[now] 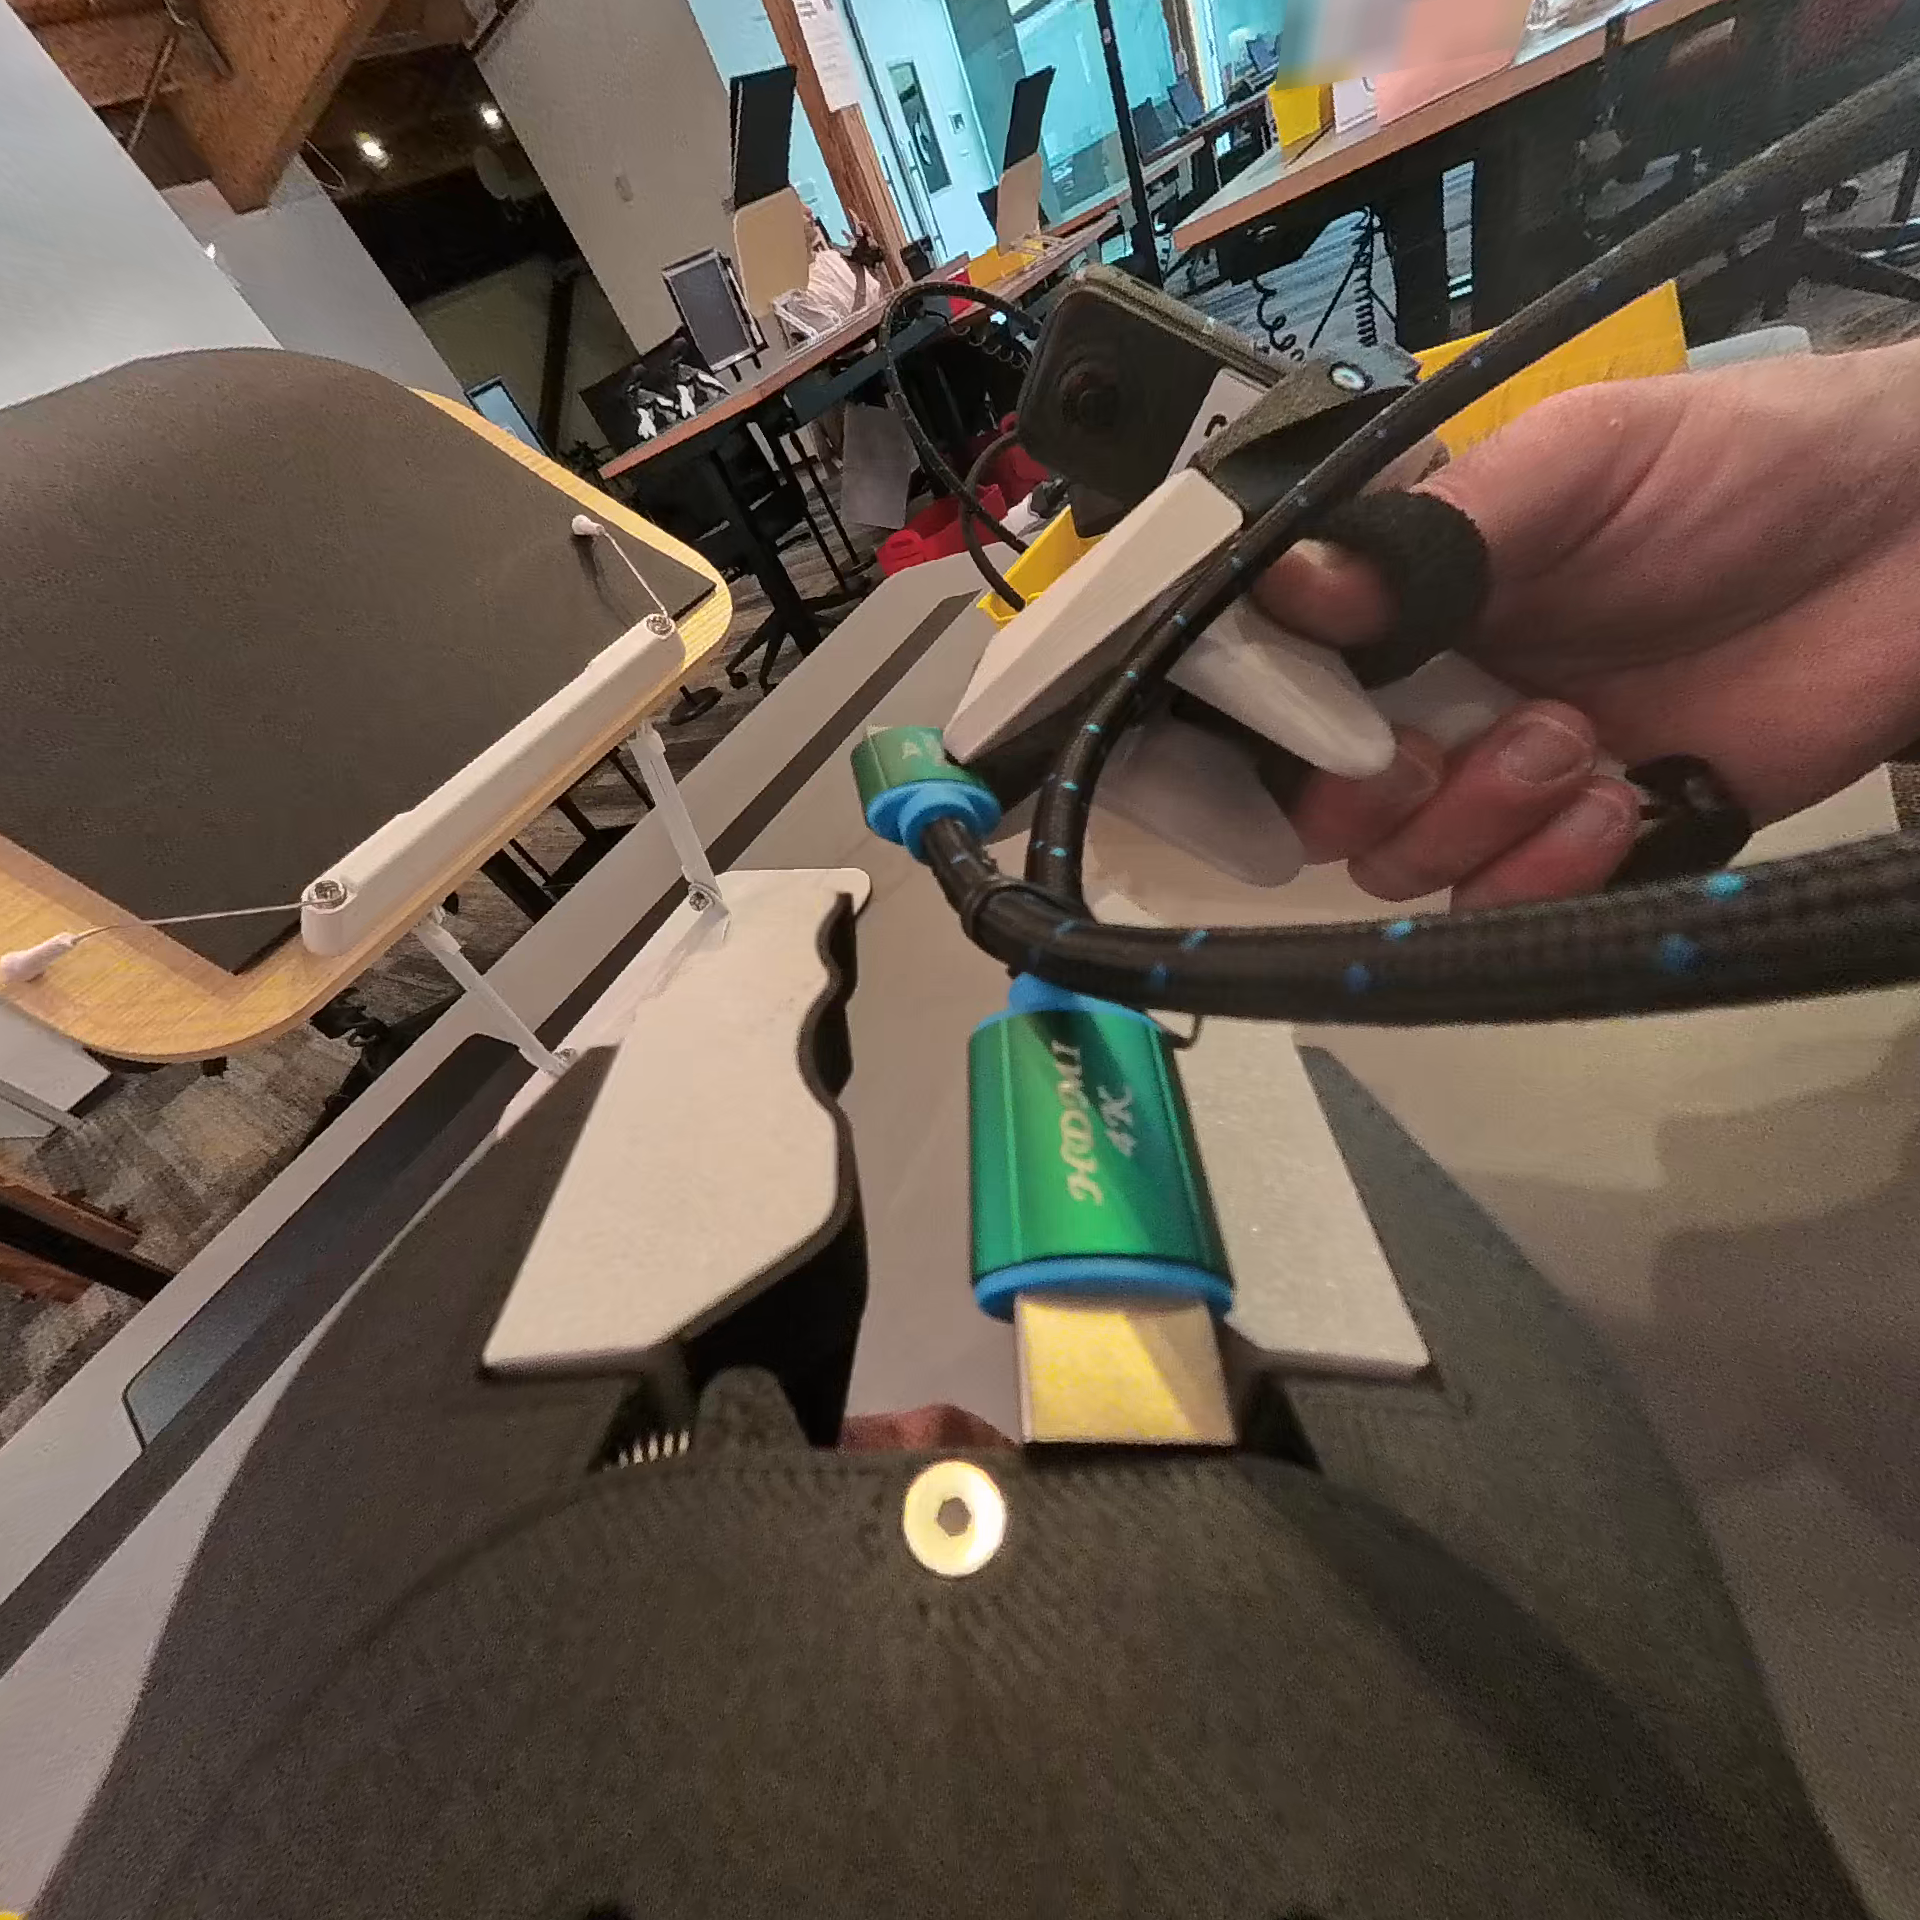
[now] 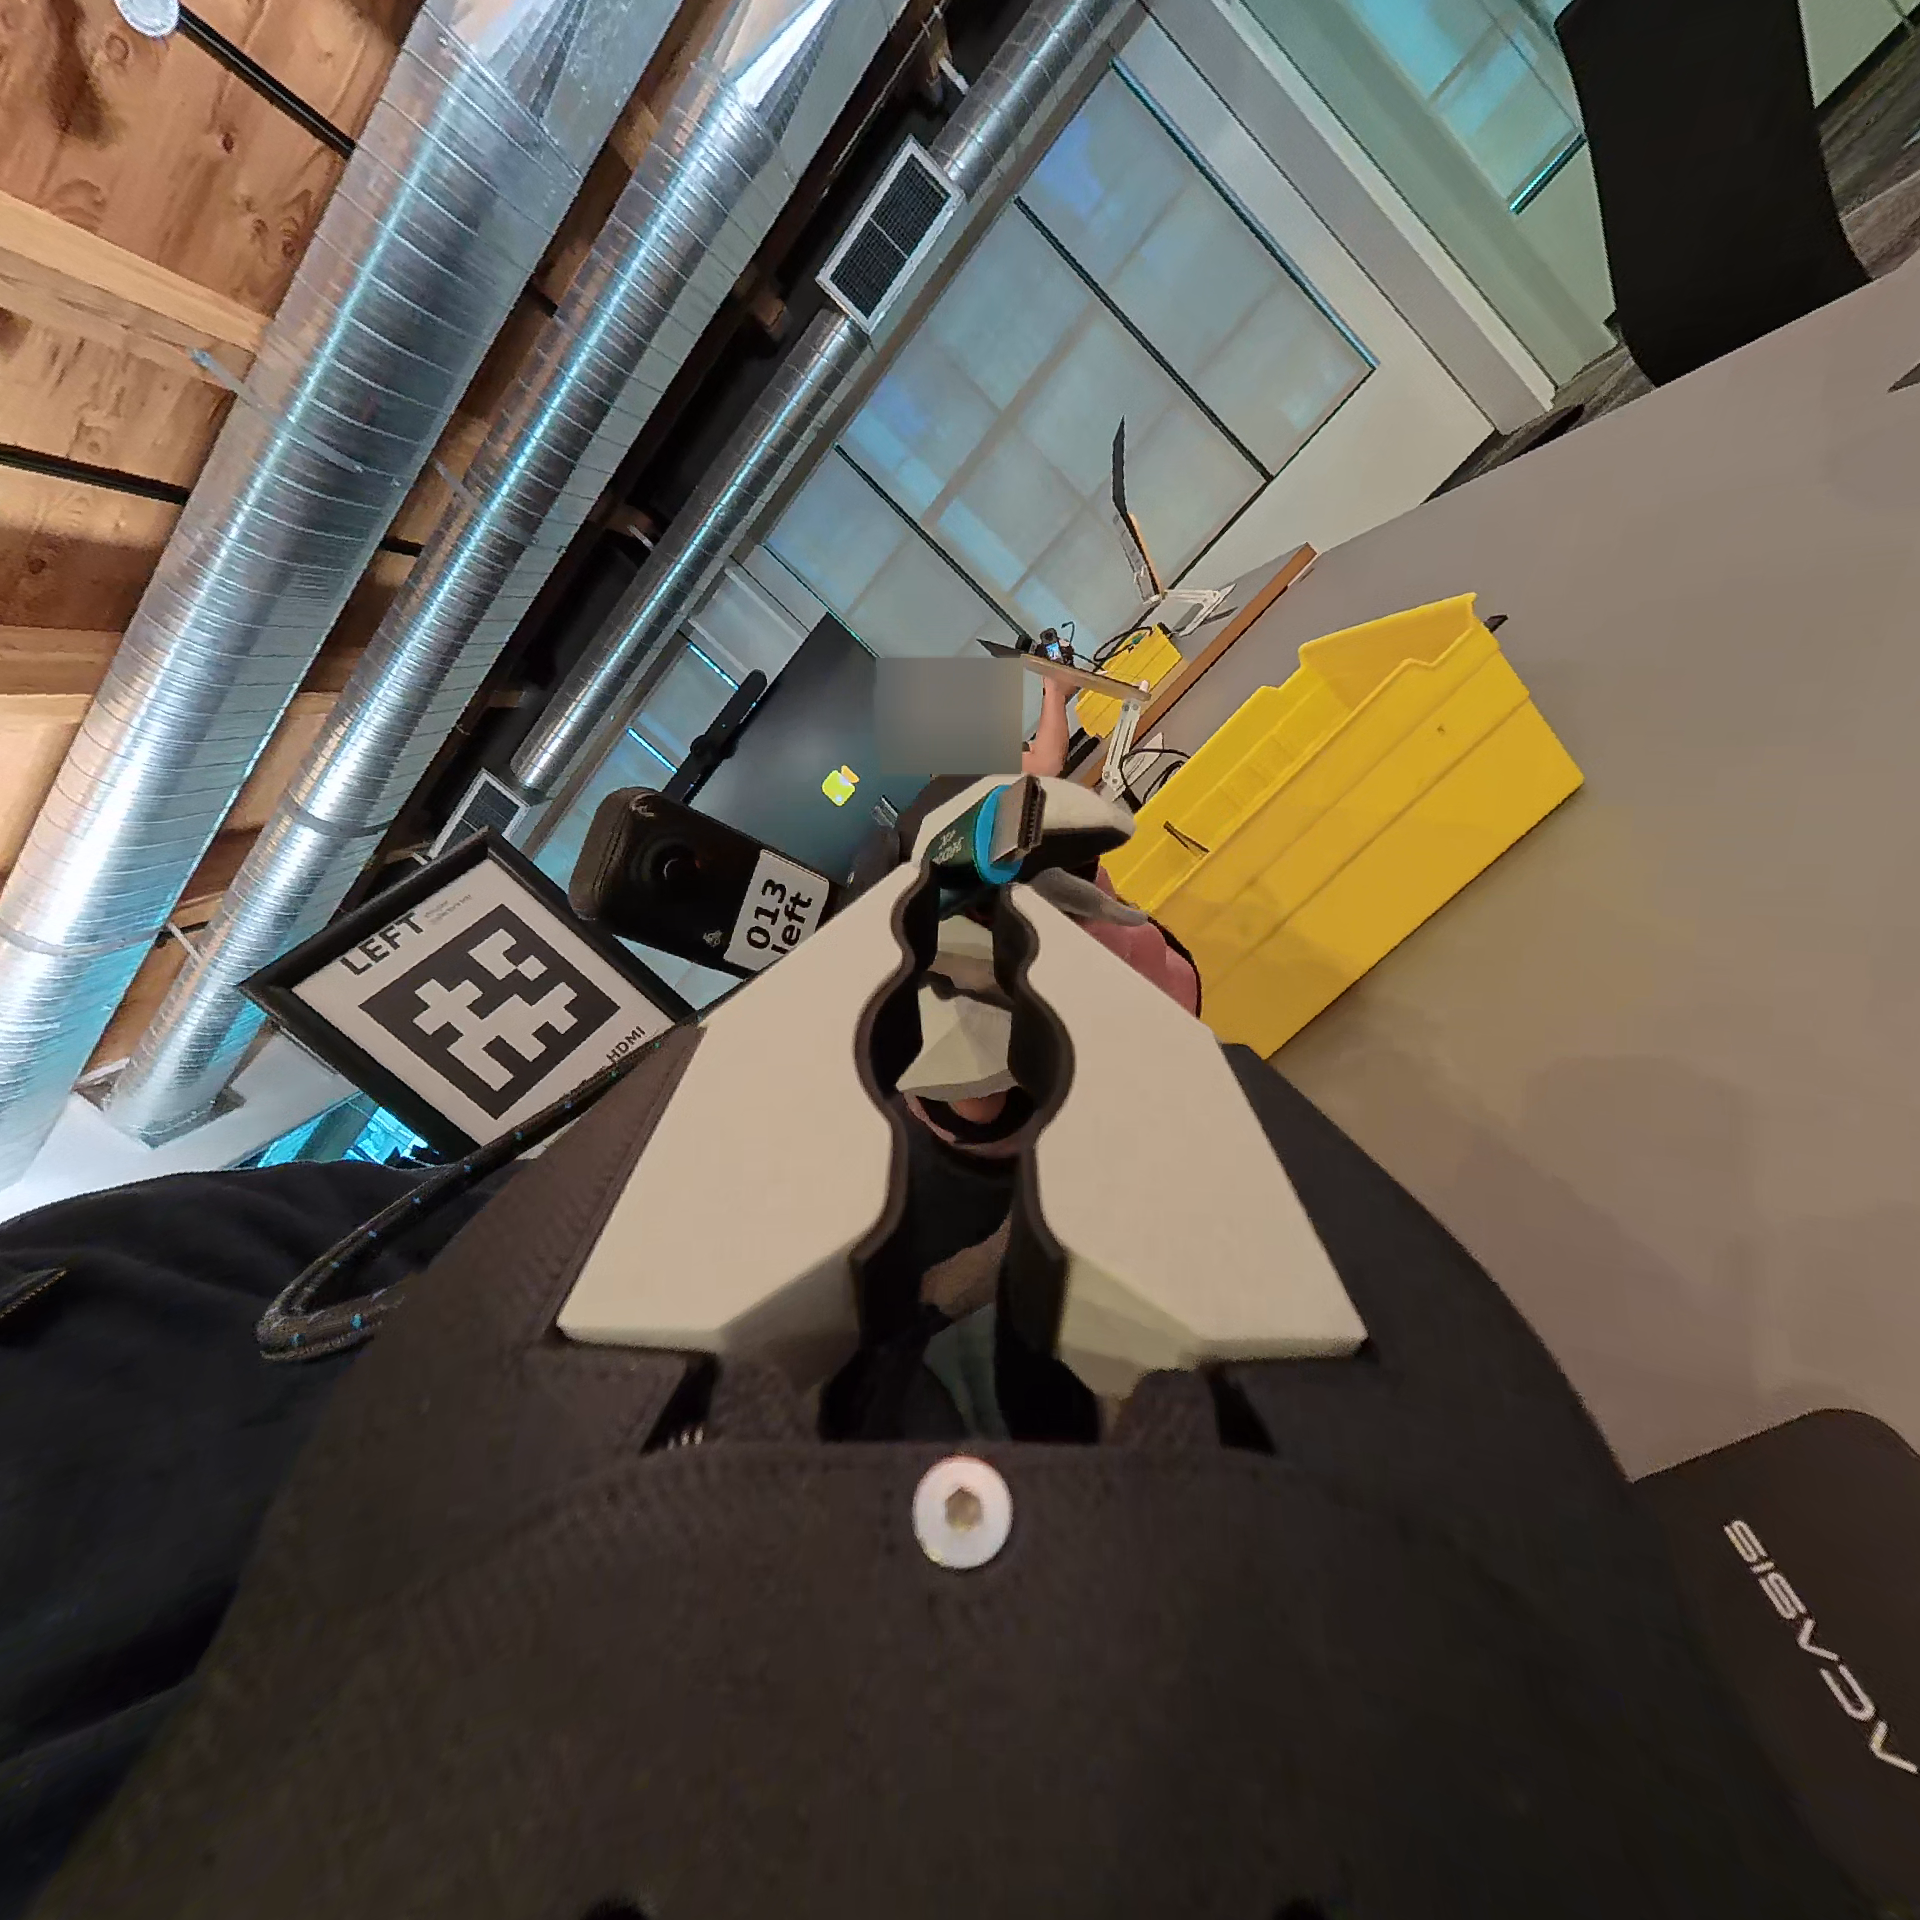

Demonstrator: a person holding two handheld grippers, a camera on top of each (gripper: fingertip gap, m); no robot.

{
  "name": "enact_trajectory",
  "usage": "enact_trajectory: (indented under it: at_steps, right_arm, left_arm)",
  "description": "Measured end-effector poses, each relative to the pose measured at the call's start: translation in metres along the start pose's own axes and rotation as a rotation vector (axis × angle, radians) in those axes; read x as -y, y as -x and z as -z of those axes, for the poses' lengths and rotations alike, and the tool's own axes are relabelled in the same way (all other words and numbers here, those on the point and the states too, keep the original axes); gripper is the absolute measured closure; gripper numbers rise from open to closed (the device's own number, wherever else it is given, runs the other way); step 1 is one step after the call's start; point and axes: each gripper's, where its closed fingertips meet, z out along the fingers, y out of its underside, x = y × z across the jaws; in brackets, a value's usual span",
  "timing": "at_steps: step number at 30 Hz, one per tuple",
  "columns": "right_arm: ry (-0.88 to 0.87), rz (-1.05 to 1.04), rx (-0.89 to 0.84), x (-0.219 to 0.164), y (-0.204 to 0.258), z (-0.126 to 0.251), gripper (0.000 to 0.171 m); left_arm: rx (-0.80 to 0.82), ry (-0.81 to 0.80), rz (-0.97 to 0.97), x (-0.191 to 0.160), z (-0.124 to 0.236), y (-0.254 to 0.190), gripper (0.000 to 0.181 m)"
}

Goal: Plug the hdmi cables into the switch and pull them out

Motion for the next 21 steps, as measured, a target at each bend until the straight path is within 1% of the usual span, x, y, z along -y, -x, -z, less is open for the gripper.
enact_trajectory:
  at_steps: [6, 10, 13, 14, 15, 20, 21]
  right_arm:
    - [-0.008, -0.022, 0.004, -0.003, -0.004, 0.0, 0.164]
    - [-0.003, -0.027, 0.003, -0.004, -0.005, 0.0, 0.163]
    - [0.006, -0.033, -0.006, -0.007, -0.008, 0.0, 0.164]
    - [0.013, -0.035, -0.012, -0.008, -0.01, 0.0, 0.171]
    - [0.025, -0.023, -0.037, -0.011, -0.014, 0.0, 0.171]
    - [0.045, -0.023, -0.031, -0.017, -0.014, -0.004, 0.171]
    - [0.046, -0.025, -0.036, -0.017, -0.015, -0.004, 0.171]
  left_arm:
    - [-0.005, -0.01, 0.009, 0.003, 0.001, -0.001, 0.146]
    - [0.007, -0.015, 0.011, 0.004, 0.001, 0.001, 0.141]
    - [0.005, -0.018, 0.006, 0.006, 0.002, 0.001, 0.142]
    - [0.003, -0.019, 0.005, 0.007, 0.002, 0.0, 0.143]
    - [0.003, -0.026, 0.007, 0.008, 0.002, 0.0, 0.143]
    - [-0.029, -0.011, 0.012, 0.007, 0.0, -0.005, 0.15]
    - [-0.037, -0.01, 0.016, 0.006, 0.0, -0.006, 0.156]
